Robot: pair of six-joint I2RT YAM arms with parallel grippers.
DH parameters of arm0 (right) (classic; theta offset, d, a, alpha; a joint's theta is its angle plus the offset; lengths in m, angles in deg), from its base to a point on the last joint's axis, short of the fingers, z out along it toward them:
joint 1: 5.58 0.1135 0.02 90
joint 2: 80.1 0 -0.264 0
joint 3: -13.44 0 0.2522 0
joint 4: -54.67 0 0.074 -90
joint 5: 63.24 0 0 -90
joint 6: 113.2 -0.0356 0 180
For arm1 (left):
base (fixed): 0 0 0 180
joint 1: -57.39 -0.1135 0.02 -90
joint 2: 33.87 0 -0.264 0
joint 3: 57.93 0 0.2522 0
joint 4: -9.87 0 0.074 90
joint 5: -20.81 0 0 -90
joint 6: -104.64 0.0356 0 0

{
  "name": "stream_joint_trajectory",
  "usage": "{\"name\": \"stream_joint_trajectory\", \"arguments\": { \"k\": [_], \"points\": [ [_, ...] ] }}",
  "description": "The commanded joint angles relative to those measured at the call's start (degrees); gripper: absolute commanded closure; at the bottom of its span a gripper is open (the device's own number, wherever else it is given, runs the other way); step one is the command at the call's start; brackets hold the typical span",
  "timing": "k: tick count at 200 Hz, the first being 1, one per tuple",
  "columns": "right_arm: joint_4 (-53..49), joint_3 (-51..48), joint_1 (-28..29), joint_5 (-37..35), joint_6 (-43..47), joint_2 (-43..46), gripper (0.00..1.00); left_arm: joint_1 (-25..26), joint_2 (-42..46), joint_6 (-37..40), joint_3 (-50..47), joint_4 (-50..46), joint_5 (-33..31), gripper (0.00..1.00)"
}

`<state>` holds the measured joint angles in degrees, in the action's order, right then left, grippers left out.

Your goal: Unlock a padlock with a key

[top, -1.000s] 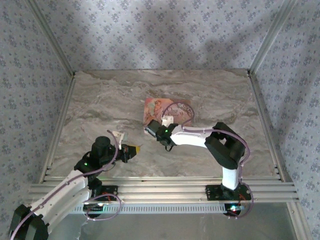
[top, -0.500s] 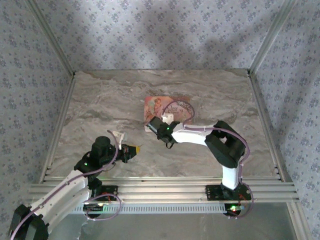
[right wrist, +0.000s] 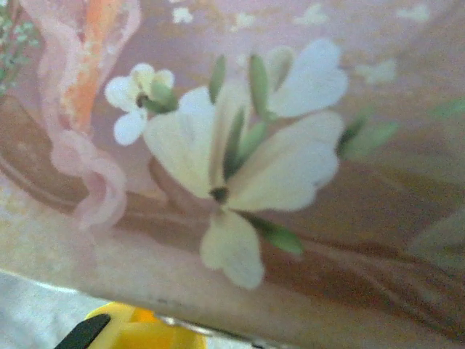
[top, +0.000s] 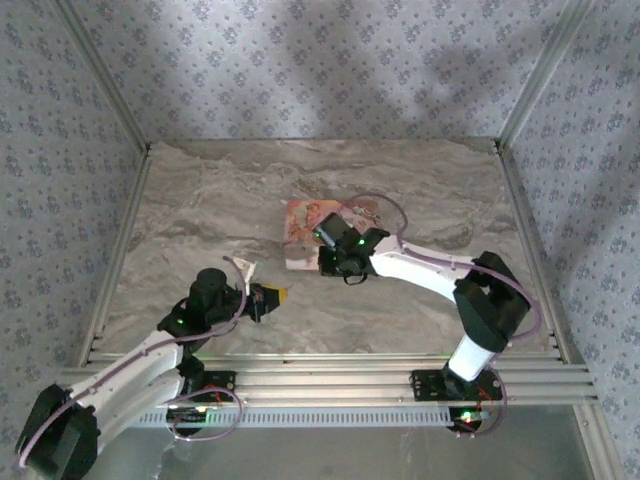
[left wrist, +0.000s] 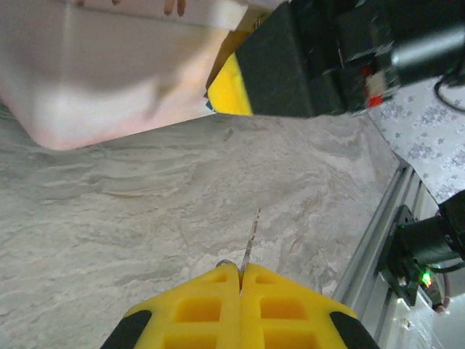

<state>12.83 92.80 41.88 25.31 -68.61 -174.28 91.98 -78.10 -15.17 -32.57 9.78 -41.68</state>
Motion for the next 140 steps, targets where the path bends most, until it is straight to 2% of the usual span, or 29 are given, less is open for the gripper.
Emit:
{"name": "stream_joint_trajectory", "arguments": {
  "k": [1, 32, 72, 100, 140],
  "points": [
    [-1.69, 0.04, -2.12, 11.10, -3.08, 3.79, 1.00, 2.23, -2.11, 0.63, 0.51, 10.24, -0.69, 1.00],
    [-0.13, -0.90, -4.81, 18.73, -7.45, 5.89, 1.00, 3.00, -2.62, -1.89, -2.67, 20.16, -2.28, 1.00],
    [2.24, -1.27, -6.13, 25.40, -11.32, 7.11, 1.00, 3.81, -3.49, -1.01, -2.63, 20.68, -1.52, 1.00],
    [1.41, -1.30, -6.75, 27.28, -14.12, 7.59, 1.00, 4.23, -3.97, 1.07, -2.01, 19.45, -1.58, 1.00],
    [1.51, -2.79, -7.03, 27.23, -17.87, 9.57, 1.00, 4.56, -8.77, 3.37, -0.65, 22.99, -1.84, 1.00]
  ]
}}
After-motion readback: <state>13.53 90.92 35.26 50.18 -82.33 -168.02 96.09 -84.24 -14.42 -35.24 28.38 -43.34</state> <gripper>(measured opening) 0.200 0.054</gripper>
